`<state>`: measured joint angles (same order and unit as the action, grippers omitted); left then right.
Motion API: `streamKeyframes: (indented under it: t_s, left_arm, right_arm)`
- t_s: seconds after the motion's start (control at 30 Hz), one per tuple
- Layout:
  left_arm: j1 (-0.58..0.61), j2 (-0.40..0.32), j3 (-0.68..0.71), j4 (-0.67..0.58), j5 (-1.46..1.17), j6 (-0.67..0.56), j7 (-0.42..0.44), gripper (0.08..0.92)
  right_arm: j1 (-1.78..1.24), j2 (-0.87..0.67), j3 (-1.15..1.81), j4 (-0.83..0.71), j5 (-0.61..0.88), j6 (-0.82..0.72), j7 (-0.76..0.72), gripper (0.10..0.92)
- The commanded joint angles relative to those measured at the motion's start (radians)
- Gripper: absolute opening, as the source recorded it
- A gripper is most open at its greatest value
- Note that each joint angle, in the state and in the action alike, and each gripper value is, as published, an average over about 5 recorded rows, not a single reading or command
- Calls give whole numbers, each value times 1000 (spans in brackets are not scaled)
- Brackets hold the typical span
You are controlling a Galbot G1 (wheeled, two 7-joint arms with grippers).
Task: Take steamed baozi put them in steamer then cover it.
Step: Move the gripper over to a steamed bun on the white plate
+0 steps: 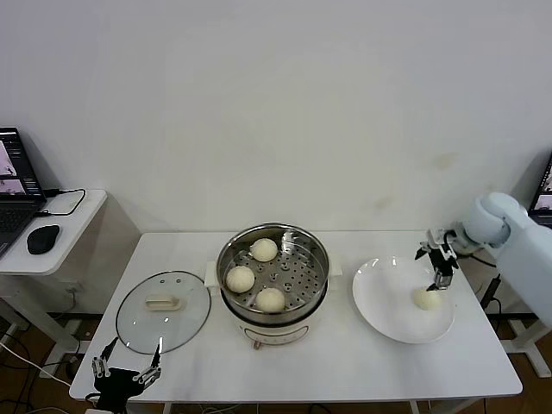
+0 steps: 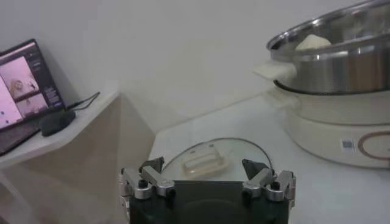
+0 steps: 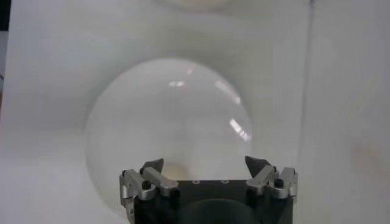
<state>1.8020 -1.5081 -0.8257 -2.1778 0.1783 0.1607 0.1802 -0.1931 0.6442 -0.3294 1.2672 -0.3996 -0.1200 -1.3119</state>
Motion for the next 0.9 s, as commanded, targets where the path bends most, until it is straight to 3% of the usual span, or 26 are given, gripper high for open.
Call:
streamKeyframes:
  t_s: [0.03,0.9]
  left_arm:
    - [2,2,-4,5,-1,0,2,823]
    - [-6,2,-1,41,4,-1,4,823]
  right_arm:
    - [-90,73,57,-151,-129,49,17,823]
    - [-78,184,60,-304,-198,77,75,823]
